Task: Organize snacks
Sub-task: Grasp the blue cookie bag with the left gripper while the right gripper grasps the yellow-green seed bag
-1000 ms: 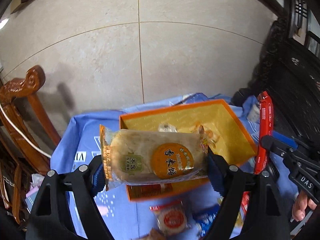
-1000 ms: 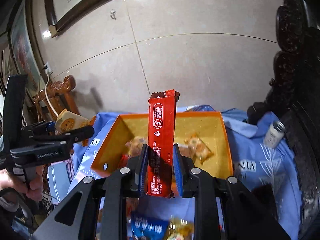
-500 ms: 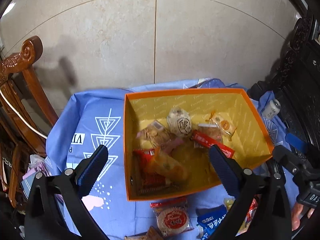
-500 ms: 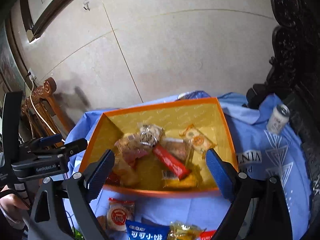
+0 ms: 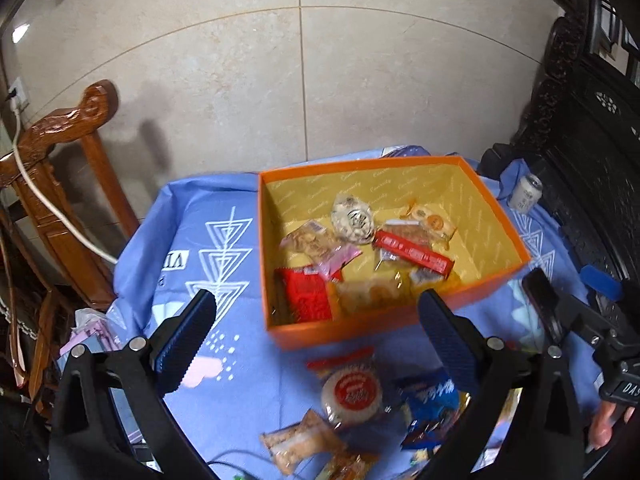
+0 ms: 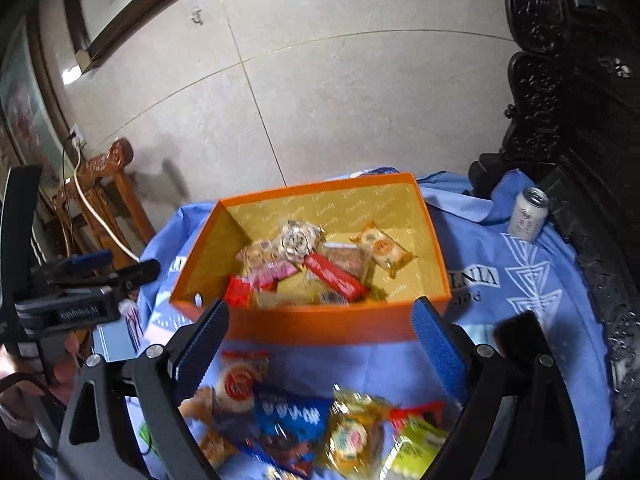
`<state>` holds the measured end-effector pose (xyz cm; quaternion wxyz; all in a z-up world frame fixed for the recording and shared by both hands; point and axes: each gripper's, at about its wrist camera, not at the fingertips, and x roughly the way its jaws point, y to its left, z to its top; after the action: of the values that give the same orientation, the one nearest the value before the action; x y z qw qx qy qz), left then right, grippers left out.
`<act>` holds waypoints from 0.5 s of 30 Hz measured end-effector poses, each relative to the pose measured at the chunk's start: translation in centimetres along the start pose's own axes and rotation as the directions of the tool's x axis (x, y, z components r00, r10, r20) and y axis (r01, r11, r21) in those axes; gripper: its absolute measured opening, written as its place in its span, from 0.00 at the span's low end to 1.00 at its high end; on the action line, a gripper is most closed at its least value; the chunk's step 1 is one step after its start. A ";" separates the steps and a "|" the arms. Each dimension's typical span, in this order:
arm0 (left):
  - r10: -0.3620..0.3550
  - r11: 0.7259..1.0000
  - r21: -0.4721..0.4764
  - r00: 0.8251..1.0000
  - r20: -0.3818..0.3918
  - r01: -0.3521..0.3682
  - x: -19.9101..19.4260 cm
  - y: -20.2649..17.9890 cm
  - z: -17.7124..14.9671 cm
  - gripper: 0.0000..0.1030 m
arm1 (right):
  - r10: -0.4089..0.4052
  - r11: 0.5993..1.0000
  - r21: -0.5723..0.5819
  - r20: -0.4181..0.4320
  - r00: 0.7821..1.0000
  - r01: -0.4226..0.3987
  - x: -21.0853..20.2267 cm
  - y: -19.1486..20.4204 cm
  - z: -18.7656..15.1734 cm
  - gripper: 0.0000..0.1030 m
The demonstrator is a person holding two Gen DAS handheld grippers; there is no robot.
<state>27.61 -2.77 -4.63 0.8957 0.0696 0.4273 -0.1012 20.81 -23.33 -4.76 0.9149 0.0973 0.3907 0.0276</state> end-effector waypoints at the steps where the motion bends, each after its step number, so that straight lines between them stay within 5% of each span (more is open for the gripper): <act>1: 0.006 1.000 0.001 1.000 0.001 -0.006 -0.4 0.3 -1.0 0.96 | -0.005 1.000 -0.007 -0.009 1.000 0.005 -0.3 -0.2 -0.7 0.92; 15: -0.014 0.999 -0.051 0.997 -0.082 0.010 -1.9 1.6 -11.2 0.96 | -0.097 0.991 0.071 -0.224 0.970 0.116 0.8 -5.0 -12.2 0.91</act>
<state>18.40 1.41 -10.13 0.8783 0.0485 0.4665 -0.0930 12.45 -26.17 -14.57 0.8614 0.1106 0.4950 -0.0273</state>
